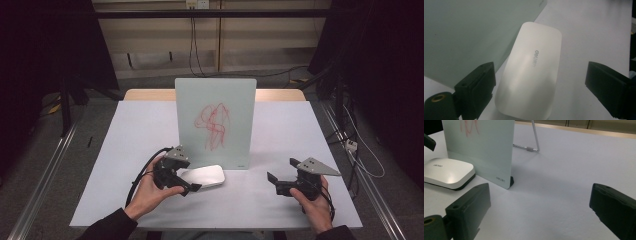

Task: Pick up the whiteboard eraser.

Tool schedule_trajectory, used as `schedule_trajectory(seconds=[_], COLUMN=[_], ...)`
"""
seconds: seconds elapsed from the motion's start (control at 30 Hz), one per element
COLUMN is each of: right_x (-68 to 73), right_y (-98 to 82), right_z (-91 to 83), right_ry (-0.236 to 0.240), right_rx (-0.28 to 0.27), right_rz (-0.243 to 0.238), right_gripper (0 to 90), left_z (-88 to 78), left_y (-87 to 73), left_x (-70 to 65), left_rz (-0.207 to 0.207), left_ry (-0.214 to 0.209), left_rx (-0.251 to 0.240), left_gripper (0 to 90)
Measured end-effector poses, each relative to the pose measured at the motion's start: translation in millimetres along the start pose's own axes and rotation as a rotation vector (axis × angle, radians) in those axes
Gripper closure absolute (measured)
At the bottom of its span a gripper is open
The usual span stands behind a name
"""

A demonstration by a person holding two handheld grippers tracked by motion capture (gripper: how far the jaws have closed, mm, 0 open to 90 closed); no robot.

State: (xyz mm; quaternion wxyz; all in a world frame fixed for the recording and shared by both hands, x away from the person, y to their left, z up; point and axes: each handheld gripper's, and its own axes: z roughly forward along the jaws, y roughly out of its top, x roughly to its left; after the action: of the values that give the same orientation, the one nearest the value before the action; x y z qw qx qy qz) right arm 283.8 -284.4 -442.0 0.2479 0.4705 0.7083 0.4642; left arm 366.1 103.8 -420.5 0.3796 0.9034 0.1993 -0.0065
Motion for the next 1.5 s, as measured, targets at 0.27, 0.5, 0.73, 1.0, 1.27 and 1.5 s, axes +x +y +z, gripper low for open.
schedule_trajectory(seconds=[0.27, 0.5, 0.73, 1.0, 1.27, 1.5], right_x=[0.6, 0.7, 0.8, 1.5, 1.2, 1.4], right_y=[0.0, 0.0, -0.1, 0.0, 0.0, 0.1], right_z=[0.2, 0.3, 0.1, 0.0, 0.1, 0.0], right_ry=[-0.003, -0.001, 0.006, 0.008, 0.009, 0.009], right_rx=[0.003, 0.006, 0.008, 0.009, 0.011, 0.010], right_rz=[-0.007, -0.010, -0.013, -0.012, -0.012, -0.011], right_gripper=[3.5, 3.6, 4.3, 4.2, 4.3, 4.3], left_z=[12.8, 25.2, 34.3, 39.2, 42.8, 45.7], left_y=[15.5, 24.0, 27.0, 27.9, 28.6, 28.0], left_x=[0.2, -2.3, 1.0, 2.2, 0.8, 0.3], left_rz=[0.081, 0.123, 0.152, 0.183, 0.196, 0.202], left_ry=[-0.015, -0.006, -0.017, -0.009, -0.001, 0.004], left_rx=[0.077, 0.116, 0.156, 0.182, 0.199, 0.208], left_gripper=[10.9, 14.8, 17.6, 26.0, 28.6, 28.7])
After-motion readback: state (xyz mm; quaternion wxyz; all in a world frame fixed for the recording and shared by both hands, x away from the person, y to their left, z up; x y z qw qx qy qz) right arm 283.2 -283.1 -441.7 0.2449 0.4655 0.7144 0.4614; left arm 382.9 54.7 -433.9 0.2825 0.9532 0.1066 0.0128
